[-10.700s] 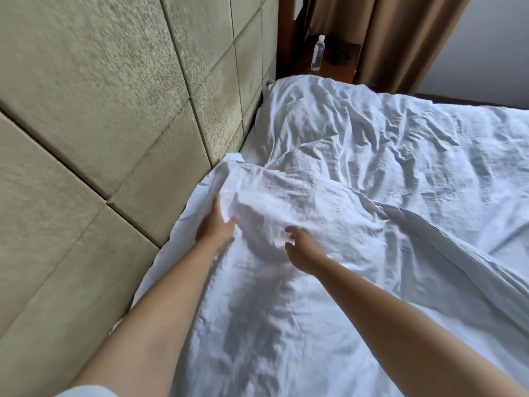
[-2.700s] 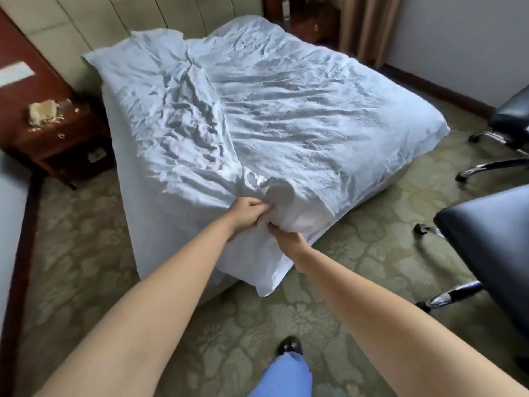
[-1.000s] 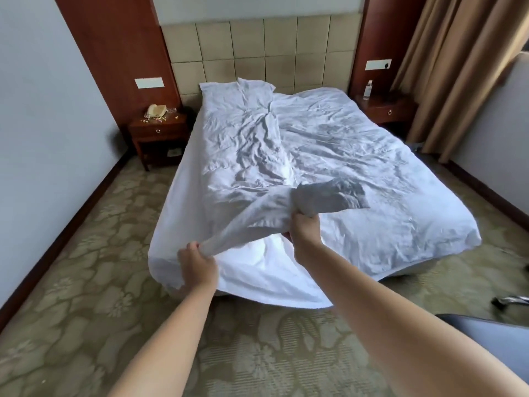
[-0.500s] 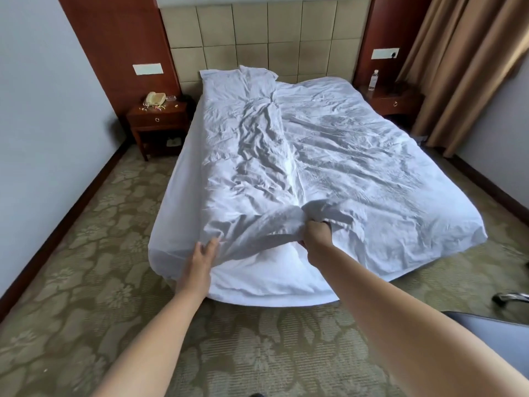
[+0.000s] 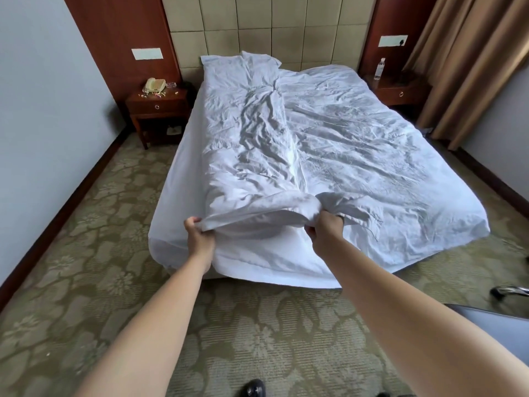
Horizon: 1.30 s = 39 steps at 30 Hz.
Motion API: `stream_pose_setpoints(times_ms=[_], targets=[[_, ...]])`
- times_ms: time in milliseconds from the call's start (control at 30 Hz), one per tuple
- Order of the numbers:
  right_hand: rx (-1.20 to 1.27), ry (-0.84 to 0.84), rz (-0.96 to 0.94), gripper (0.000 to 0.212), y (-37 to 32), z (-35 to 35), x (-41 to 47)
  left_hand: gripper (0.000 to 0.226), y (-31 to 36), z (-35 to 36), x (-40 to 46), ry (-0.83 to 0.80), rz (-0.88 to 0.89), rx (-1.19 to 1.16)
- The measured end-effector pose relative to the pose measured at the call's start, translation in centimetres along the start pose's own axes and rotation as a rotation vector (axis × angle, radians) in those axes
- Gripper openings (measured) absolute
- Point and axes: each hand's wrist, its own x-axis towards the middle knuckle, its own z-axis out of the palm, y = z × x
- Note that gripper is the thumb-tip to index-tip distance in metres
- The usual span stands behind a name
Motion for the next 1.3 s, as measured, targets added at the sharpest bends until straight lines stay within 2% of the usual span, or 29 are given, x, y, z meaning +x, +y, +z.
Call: stream_pose_setpoints(times_ms=[67, 167, 233, 300, 333, 367, 433, 467, 500, 533, 567, 600, 633, 700, 733, 767, 800, 867, 900, 967, 1000, 1067, 1100, 1133, 1167, 1200, 1267, 1300], targets=[[0.031, 0.008, 0.012, 0.022, -0.7, 0.1, 0.2, 0.024, -0.5, -0.2, 0.2, -0.123, 0.136, 0.142], [0.008, 0.009, 0.029, 0.015, -1.1, 0.1, 0.9, 0.05, -1.4, -1.1, 0.1, -0.342, 0.195, 0.422], [-0.044, 0.016, 0.002, 0.017, -0.4, -0.2, 1.8, 0.057, -1.8, -1.7, -0.3, -0.478, 0.276, 0.853], [-0.138, 0.074, -0.053, 0.03, 0.5, -0.7, 2.5, 0.048, -2.5, -2.7, -0.5, -0.474, 0.421, 1.253], [-0.199, 0.127, -0.079, 0.036, 1.1, -1.1, 3.0, 0.043, -2.8, -3.1, -0.7, -0.402, 0.465, 1.303], [-0.263, 0.179, -0.093, 0.039, 1.6, -1.5, 3.7, 0.037, -3.1, -3.4, -0.8, -0.301, 0.445, 1.277], [-0.399, 0.161, -0.078, 0.038, 2.5, -1.8, 3.8, 0.023, -3.0, -3.8, -0.7, -0.037, 0.263, 1.017], [-0.421, 0.135, 0.016, 0.038, 2.3, -1.0, 2.8, 0.016, -2.7, -3.9, -0.5, 0.069, 0.174, 0.877], [-0.763, 0.119, -0.03, 0.04, 2.6, -0.7, 1.8, 0.01, -2.4, -3.9, -0.3, 0.133, 0.133, 0.772], [-1.115, 0.032, -0.174, 0.043, 2.2, 0.1, 1.2, 0.004, -2.1, -3.8, -0.2, 0.155, 0.135, 0.701], [-1.091, 0.031, -0.244, 0.047, 0.8, 1.2, 0.6, 0.001, -1.6, -3.8, -0.4, 0.151, 0.16, 0.647], [-0.771, 0.07, -0.233, 0.046, -1.4, 2.5, -0.3, 0.003, -0.9, -3.9, -0.8, 0.131, 0.203, 0.629], [-0.624, -0.03, -0.327, 0.041, -4.3, 3.2, -0.8, 0.009, -0.4, -3.8, -1.3, 0.11, 0.281, 0.675], [-0.504, 0.009, -0.681, 0.04, -9.9, 4.2, -3.1, 0.022, 1.2, -3.5, -2.5, 0.112, 0.496, 0.854], [-0.497, 0.066, -0.791, 0.045, -11.8, 3.3, -3.7, 0.026, 2.4, -3.2, -3.3, 0.106, 0.611, 0.926], [-0.5, 0.119, -0.793, 0.052, -12.3, 1.4, -3.5, 0.031, 3.3, -2.6, -3.9, 0.095, 0.751, 0.984], [-0.548, 0.209, -0.705, 0.06, -12.0, -1.2, -2.7, 0.032, 4.0, -2.2, -4.7, 0.052, 0.853, 1.059], [-0.692, 0.311, -0.431, 0.068, -8.2, -7.4, -0.3, 0.02, 3.9, -1.7, -5.2, 0.002, 1.039, 1.232], [-0.782, 0.318, -0.286, 0.066, -6.1, -9.7, 1.0, 0.017, 3.3, -1.6, -5.4, -0.02, 1.132, 1.297], [-0.841, 0.243, -0.063, 0.048, -2.8, -12.3, 2.4, 0.006, 2.1, -1.6, -5.9, -0.159, 1.154, 1.39], [-0.895, 0.206, -0.013, 0.041, -2.1, -12.4, 2.3, 0.02, 1.2, -1.5, -5.6, -0.262, 1.083, 1.423], [-0.951, 0.148, 0.044, 0.039, -1.3, -11.5, 2.1, 0.04, 0.4, -1.6, -6.0, -0.324, 0.962, 1.514], [-1.119, 0.102, 0.035, 0.041, -0.5, -11.0, 2.5, 0.038, 0.4, -1.6, -6.4, -0.294, 0.954, 1.565], [-1.311, 0.047, 0.013, 0.044, -0.3, -10.8, 2.7, 0.029, 1.1, -1.8, -7.2, -0.315, 0.873, 1.634], [-1.315, 0.056, 0.054, 0.045, -0.3, -10.3, 3.1, 0.021, 0.9, -1.7, -7.0, -0.32, 0.838, 1.634], [-1.231, 0.034, 0.103, 0.044, -0.5, -10.0, 3.6, 0.024, 0.6, -1.8, -6.5, -0.315, 0.762, 1.657], [-1.118, 0.03, 0.069, 0.039, -0.9, -9.6, 3.2, 0.029, 0.8, -2.3, -6.5, -0.4, 0.632, 1.663], [-1.04, 0.076, -0.003, 0.037, -1.7, -8.8, 2.8, 0.026, 0.7, -2.5, -6.5, -0.379, 0.687, 1.607]])
